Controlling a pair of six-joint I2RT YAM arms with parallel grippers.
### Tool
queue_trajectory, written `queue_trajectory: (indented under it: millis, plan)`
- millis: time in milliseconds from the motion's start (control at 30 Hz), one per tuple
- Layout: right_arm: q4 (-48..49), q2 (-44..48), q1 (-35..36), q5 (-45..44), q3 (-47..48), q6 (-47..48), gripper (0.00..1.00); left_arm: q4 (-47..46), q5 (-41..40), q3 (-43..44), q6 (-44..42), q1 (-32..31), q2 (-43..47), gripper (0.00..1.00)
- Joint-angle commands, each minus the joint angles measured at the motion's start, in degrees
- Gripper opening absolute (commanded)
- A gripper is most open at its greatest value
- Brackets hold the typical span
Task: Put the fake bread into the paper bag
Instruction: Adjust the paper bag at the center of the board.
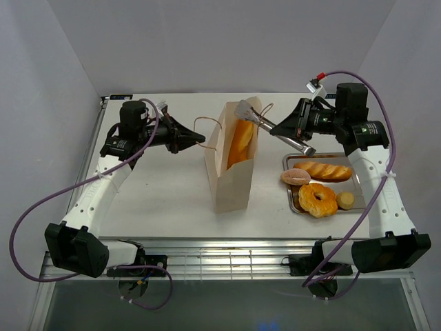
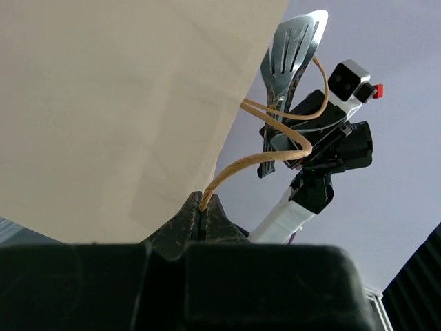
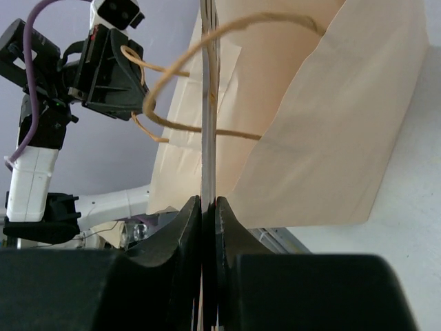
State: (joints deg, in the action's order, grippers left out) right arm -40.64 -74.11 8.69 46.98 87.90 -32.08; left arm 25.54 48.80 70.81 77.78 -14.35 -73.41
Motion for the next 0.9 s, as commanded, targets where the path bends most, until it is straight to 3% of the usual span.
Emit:
queue_trajectory:
  millis: [0,233,867]
  plan:
    - [-0.13,4.05,-0.07,3.99,-2.64,1.57,0.08,1.79,-1.68,-1.80,-2.46,0.11,3.88,0.00]
    - [-7.51,6.69,-0.07,1.47,-4.40,5.53,0.08,1.97,-2.56,-3.31,-1.14,0.55,7.22,0.00]
    - [-13.14,18.56,-0.16,-12.09,-9.59,-0.53,0.08,0.21,-3.80,-4.97,0.09,0.73,8.81,0.00]
